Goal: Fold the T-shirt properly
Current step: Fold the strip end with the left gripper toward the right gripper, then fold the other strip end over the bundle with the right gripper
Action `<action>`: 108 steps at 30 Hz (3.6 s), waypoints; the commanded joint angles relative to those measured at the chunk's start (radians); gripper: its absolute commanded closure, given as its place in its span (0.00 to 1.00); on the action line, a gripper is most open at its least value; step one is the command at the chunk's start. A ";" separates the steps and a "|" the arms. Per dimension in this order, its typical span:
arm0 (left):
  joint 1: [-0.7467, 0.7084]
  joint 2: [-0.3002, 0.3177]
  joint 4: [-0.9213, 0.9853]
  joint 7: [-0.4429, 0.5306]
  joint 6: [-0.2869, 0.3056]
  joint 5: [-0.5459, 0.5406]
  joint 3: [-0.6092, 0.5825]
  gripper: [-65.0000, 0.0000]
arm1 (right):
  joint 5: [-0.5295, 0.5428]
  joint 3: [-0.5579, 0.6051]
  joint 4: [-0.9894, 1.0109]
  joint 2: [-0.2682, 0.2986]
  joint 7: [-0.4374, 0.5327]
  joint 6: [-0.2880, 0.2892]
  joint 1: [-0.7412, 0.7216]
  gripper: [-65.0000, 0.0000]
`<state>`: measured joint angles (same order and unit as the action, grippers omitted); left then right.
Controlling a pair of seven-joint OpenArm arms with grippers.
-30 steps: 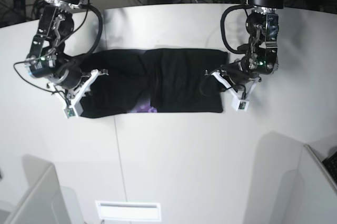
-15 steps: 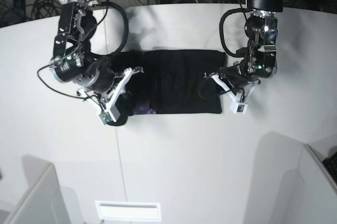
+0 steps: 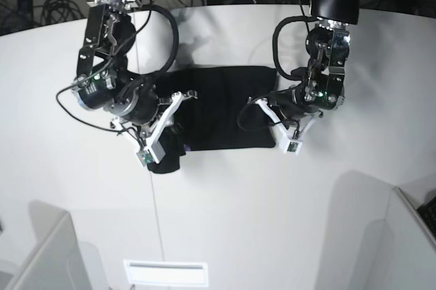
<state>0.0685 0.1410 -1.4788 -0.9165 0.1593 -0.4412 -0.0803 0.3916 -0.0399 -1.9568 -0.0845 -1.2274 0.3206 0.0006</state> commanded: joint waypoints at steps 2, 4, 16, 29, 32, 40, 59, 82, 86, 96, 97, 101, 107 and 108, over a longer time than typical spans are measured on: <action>0.026 -0.005 -0.016 0.017 0.006 -0.011 0.000 1.00 | 0.016 0.001 -0.019 -0.025 0.021 -0.005 -0.015 1.00; 0.034 -0.005 -0.016 0.015 0.006 -0.011 -0.002 1.00 | 0.016 0.001 -0.019 -0.033 0.021 -0.005 -0.015 1.00; 0.021 0.003 -0.029 0.015 0.006 -0.017 0.009 1.00 | 0.017 0.200 0.007 -0.044 0.140 -0.188 -0.014 1.00; -0.146 0.068 -0.248 0.014 0.010 -0.020 0.170 1.00 | 0.020 0.220 0.104 -0.045 0.255 -0.191 -0.014 1.00; -0.215 0.099 -0.305 0.014 0.012 -0.020 0.231 1.00 | 0.017 0.271 0.104 -0.045 0.278 -0.220 -0.014 1.00; -0.390 0.105 -0.426 0.015 0.015 -0.035 0.462 1.00 | 0.022 0.357 0.179 -0.045 0.312 -0.320 -0.047 1.00; -0.536 0.105 -0.440 0.015 0.110 -0.219 0.716 1.00 | 0.023 0.449 0.274 -0.050 0.400 -0.435 -0.075 1.00; -0.536 0.107 -0.434 0.015 0.112 -0.219 0.716 1.00 | 0.025 0.449 0.416 -0.050 0.429 -0.455 -0.103 1.00; -0.536 0.107 -0.434 0.015 0.112 -0.219 0.716 1.00 | 0.037 0.449 0.416 -0.050 0.430 -0.455 -0.100 1.00; -0.536 0.108 -0.434 0.015 0.112 -0.219 0.722 1.00 | 0.132 0.452 0.411 -0.048 0.421 -0.455 -0.098 1.00; -0.536 0.108 -0.434 0.015 0.112 -0.219 0.724 1.00 | 0.134 0.453 0.408 -0.048 0.410 -0.455 -0.096 1.00; -0.536 0.108 -0.434 0.015 0.112 -0.219 0.724 1.00 | 0.134 0.489 0.402 -0.048 0.397 -0.455 -0.095 1.00; -0.536 0.107 -0.434 0.015 0.112 -0.219 0.721 1.00 | 0.134 0.499 0.371 -0.048 0.400 -0.455 -0.092 1.00; -0.536 0.107 -0.434 0.015 0.112 -0.219 0.722 1.00 | 0.134 0.499 0.373 -0.048 0.400 -0.455 -0.093 1.00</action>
<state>-0.4660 0.2356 -1.8996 -0.9234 0.2661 -0.6525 0.6342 0.5159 0.4583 -1.5681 -0.1196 -0.8410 -0.1394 -0.0738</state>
